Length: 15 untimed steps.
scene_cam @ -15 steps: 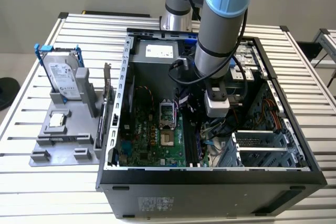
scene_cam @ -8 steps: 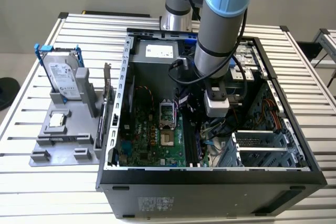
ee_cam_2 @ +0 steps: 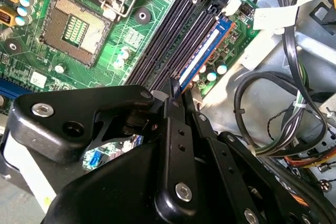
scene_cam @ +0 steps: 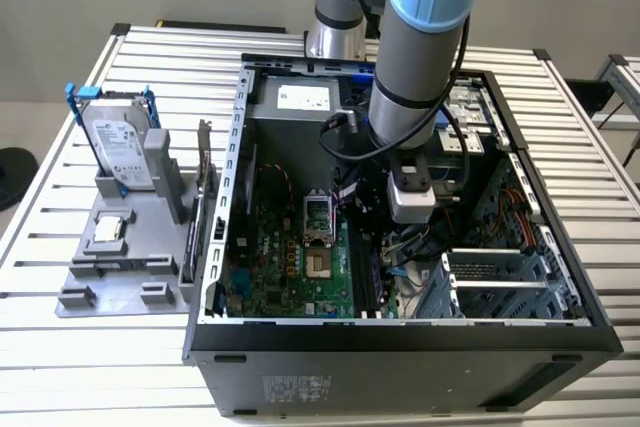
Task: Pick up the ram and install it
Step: 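Insert the ram into the slot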
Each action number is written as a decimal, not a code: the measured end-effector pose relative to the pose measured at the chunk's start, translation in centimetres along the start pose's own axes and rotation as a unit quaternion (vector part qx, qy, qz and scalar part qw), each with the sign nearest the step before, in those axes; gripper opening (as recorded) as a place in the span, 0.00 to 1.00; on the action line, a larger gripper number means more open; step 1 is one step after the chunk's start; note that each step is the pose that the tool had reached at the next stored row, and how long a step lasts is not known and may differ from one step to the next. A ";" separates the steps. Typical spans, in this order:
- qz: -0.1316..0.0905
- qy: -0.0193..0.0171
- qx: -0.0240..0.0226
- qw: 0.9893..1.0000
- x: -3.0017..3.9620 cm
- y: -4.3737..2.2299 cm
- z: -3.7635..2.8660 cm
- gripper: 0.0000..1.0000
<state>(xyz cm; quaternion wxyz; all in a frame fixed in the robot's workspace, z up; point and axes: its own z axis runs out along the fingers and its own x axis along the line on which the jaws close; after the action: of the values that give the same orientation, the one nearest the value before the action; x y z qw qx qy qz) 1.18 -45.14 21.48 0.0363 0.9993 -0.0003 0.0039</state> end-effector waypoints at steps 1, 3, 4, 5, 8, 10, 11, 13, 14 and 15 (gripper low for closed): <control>0.000 0.000 0.000 1.000 -0.01 0.00 0.02 0.00; 0.000 0.000 0.001 1.000 -0.02 0.00 0.05 0.00; 0.000 0.000 0.001 1.000 -0.03 0.01 0.07 0.00; 0.000 0.000 0.001 1.000 -0.03 0.00 0.09 0.00; 0.000 0.000 0.002 1.000 -0.05 -0.01 0.20 0.00; 0.000 -0.001 0.003 1.000 -0.06 -0.02 0.27 0.00; 0.000 -0.001 0.004 1.000 -0.06 -0.02 0.32 0.00; 0.000 -0.001 0.006 1.000 -0.06 -0.03 0.39 0.00; 0.000 -0.001 0.006 1.000 -0.06 -0.03 0.40 0.00; 0.000 -0.001 0.006 1.000 -0.06 -0.03 0.41 0.00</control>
<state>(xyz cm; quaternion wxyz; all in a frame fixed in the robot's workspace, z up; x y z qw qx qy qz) 1.12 -45.14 21.07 0.0298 0.9996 -0.0007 0.0028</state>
